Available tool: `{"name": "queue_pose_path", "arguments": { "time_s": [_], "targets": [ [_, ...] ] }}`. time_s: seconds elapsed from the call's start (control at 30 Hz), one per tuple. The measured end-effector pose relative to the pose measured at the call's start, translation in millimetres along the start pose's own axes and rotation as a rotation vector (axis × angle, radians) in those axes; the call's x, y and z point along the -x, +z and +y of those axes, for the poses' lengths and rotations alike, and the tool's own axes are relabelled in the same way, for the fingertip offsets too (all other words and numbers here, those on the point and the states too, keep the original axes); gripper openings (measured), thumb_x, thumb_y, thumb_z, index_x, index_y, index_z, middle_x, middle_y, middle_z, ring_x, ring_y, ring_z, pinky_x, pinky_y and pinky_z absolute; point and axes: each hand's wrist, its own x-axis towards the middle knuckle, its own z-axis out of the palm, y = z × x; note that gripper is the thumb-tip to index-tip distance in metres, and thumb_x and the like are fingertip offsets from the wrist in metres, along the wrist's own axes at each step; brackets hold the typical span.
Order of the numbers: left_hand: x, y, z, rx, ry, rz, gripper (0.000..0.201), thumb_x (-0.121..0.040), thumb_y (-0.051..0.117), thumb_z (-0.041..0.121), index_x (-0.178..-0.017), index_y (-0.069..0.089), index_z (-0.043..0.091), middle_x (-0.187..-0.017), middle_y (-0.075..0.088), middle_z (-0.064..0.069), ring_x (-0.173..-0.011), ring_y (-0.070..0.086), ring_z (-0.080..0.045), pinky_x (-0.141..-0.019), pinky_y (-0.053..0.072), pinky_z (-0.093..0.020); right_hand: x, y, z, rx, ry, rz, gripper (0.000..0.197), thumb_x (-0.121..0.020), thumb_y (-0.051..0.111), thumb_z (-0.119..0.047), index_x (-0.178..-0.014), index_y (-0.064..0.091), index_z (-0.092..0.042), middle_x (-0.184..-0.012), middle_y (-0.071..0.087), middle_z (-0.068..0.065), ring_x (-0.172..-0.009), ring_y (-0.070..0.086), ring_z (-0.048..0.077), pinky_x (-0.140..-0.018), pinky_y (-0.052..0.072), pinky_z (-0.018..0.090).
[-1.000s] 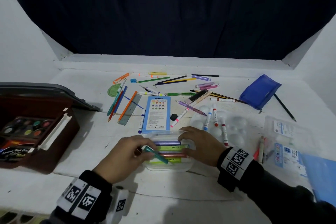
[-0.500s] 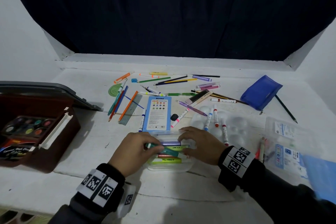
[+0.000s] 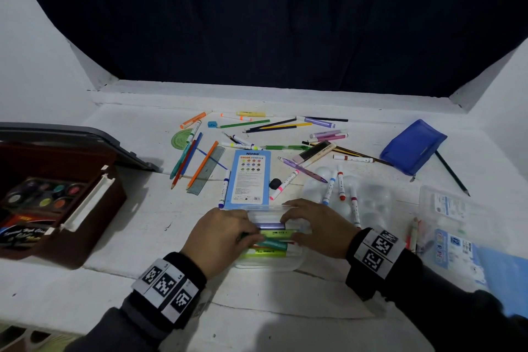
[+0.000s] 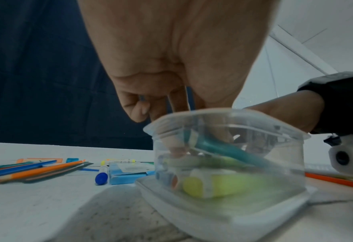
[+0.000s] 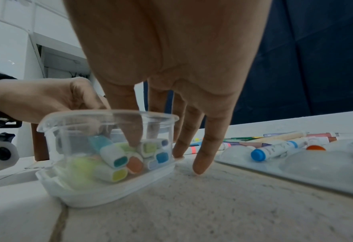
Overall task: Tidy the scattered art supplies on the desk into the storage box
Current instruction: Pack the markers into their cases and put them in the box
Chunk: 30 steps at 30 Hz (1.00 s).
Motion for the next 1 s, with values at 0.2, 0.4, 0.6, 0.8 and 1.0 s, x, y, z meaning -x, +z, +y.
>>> {"name": "queue_pose_path", "arguments": {
  "time_s": [0.2, 0.4, 0.6, 0.8, 1.0],
  "targets": [
    [5, 2, -3, -0.112, 0.059, 0.047, 0.012, -0.086, 0.068, 0.044, -0.088, 0.075, 0.035, -0.08, 0.068, 0.014, -0.076, 0.063, -0.011, -0.064, 0.04, -0.025, 0, -1, -3, 0.011, 0.01, 0.001, 0.037, -0.087, 0.068, -0.025, -0.123, 0.061, -0.02, -0.143, 0.047, -0.001, -0.13, 0.041, 0.011, -0.103, 0.026, 0.014],
    [9, -1, -1, -0.092, 0.093, -0.057, 0.015, -0.087, 0.067, 0.044, -0.098, 0.076, 0.038, -0.088, 0.07, 0.016, -0.08, 0.064, -0.008, -0.067, 0.043, -0.026, 2, 0, -7, 0.034, 0.006, -0.004, 0.04, -0.087, 0.068, -0.038, -0.122, 0.061, -0.021, -0.139, 0.049, -0.001, -0.126, 0.043, 0.011, -0.097, 0.025, 0.011],
    [1, -10, 1, -0.197, 0.139, -0.185, 0.029, -0.087, 0.067, 0.048, -0.113, 0.071, 0.037, -0.103, 0.069, 0.013, -0.097, 0.063, -0.011, -0.08, 0.037, -0.027, -1, 2, -7, 0.049, 0.009, 0.0, 0.041, -0.084, 0.071, -0.039, -0.12, 0.061, -0.023, -0.132, 0.052, 0.0, -0.12, 0.047, 0.013, -0.101, 0.035, 0.021],
    [-1, -12, 0, -0.261, 0.183, -0.153, 0.021, -0.082, 0.073, 0.042, -0.1, 0.073, 0.031, -0.092, 0.069, 0.01, -0.087, 0.067, -0.015, -0.072, 0.051, -0.033, -6, 1, -7, 0.08, 0.05, -0.013, 0.045, -0.075, 0.079, -0.035, -0.116, 0.062, -0.026, -0.121, 0.055, -0.003, -0.111, 0.05, 0.014, -0.1, 0.043, 0.032],
    [2, -10, -2, -0.232, 0.151, -0.092, 0.023, -0.073, 0.082, 0.04, -0.094, 0.074, 0.034, -0.085, 0.067, 0.012, -0.08, 0.067, -0.013, -0.066, 0.05, -0.029, -11, -3, -5, 0.069, 0.09, -0.086, 0.048, -0.077, 0.079, -0.03, -0.121, 0.06, -0.023, -0.122, 0.056, -0.001, -0.11, 0.051, 0.015, -0.097, 0.042, 0.03]
  ]
}}
